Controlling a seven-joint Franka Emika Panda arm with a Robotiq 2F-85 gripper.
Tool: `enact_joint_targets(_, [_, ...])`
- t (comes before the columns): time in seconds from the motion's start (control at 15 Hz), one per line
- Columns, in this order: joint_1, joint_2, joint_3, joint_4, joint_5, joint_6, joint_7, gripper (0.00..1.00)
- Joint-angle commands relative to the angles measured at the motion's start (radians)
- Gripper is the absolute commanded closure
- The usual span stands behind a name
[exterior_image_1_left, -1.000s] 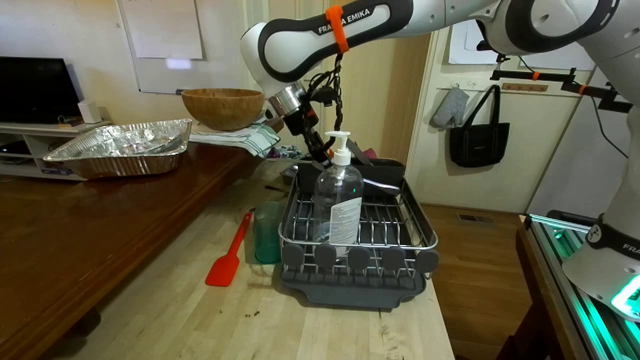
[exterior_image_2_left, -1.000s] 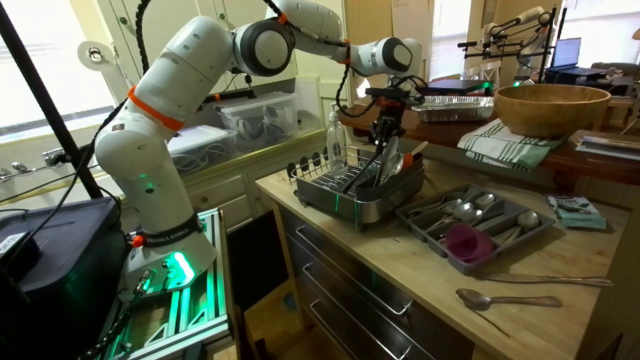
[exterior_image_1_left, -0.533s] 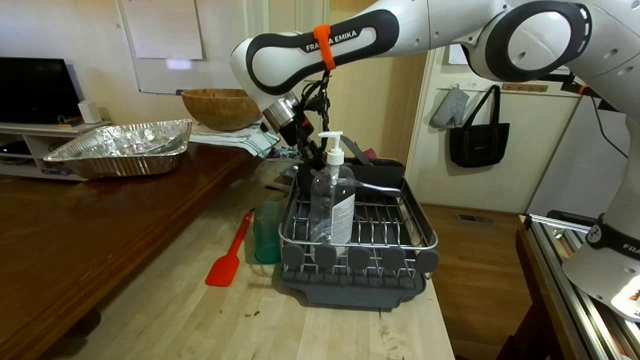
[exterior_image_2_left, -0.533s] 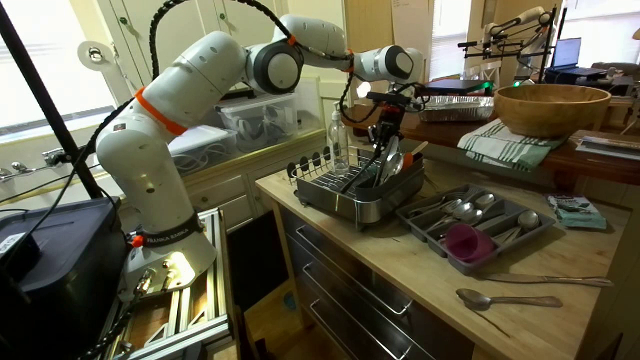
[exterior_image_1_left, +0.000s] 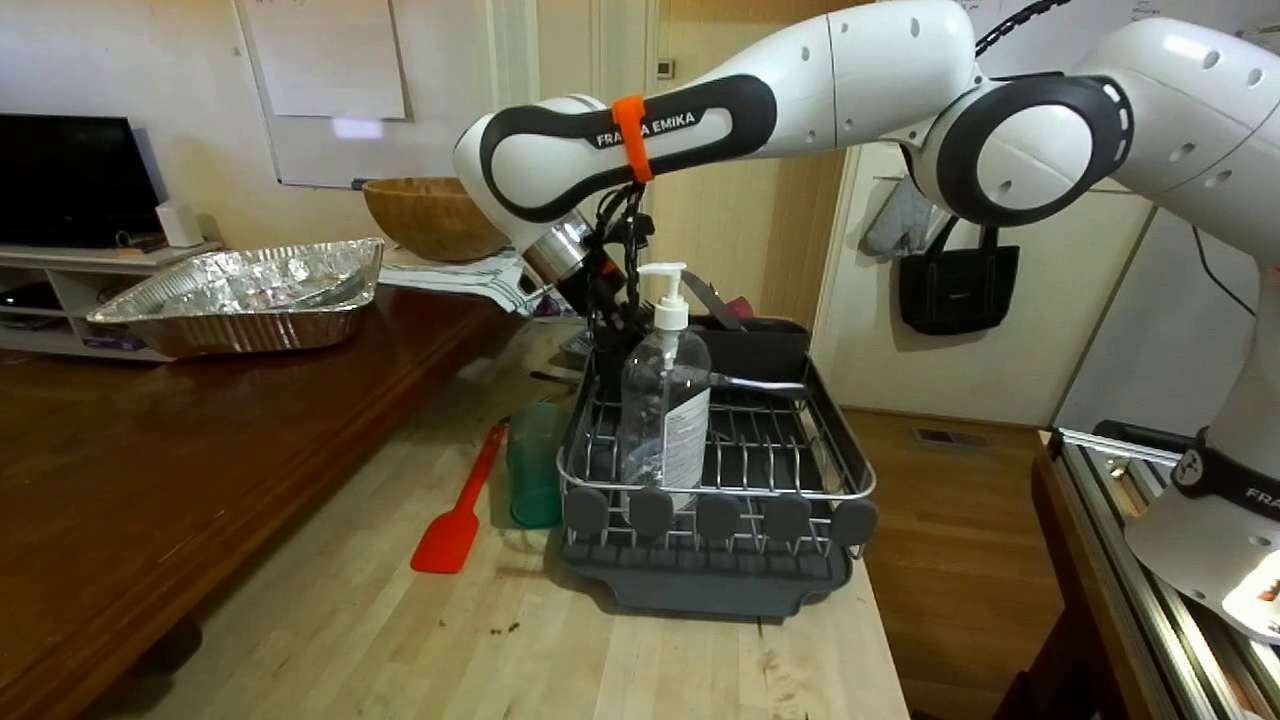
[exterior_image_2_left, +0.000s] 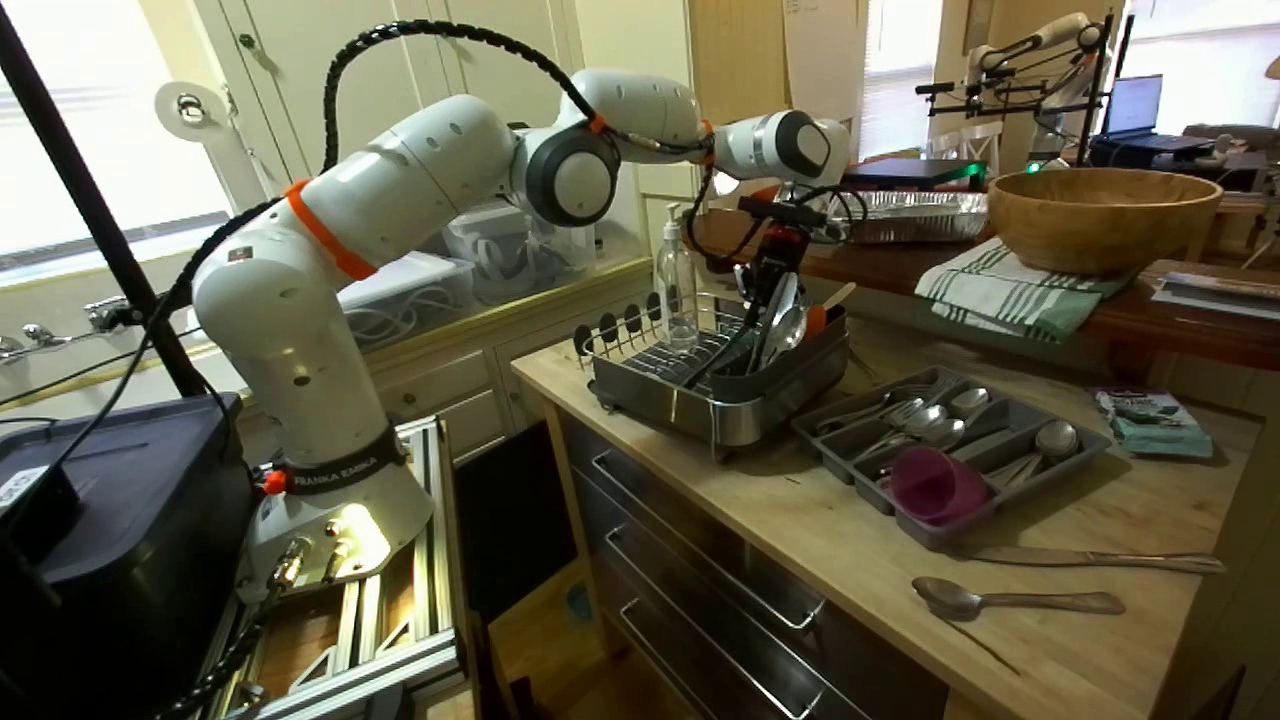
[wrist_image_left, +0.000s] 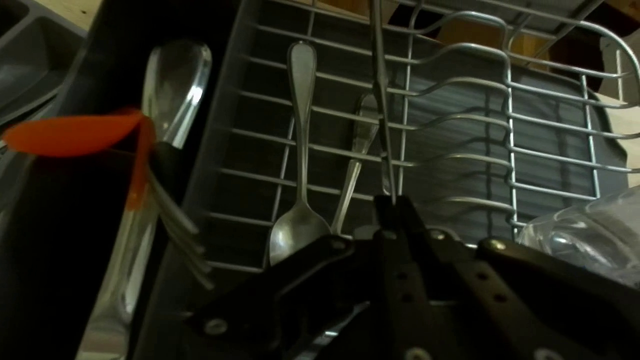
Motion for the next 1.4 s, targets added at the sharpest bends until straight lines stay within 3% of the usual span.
enact_joint_targets(0.0, [0.030, 0.084, -0.008, 0.136, -0.011, -0.083, 0.017, 0.99])
enact_joint_targets(0.27, [0.042, 0.093, -0.013, 0.145, -0.001, -0.074, 0.057, 0.99])
enact_joint_targets(0.33, [0.042, 0.096, -0.013, 0.148, 0.000, -0.069, 0.063, 0.72])
enact_joint_targets(0.47, [0.041, 0.099, -0.014, 0.151, -0.001, -0.060, 0.074, 0.66])
enact_joint_targets(1.0, [0.075, 0.040, -0.052, 0.145, -0.029, -0.094, 0.130, 0.05])
enact_joint_targets(1.2, [0.122, -0.009, -0.075, 0.148, -0.058, -0.099, 0.156, 0.00])
enact_joint_targets(1.33, [0.179, -0.043, -0.105, 0.135, -0.139, -0.102, 0.086, 0.00])
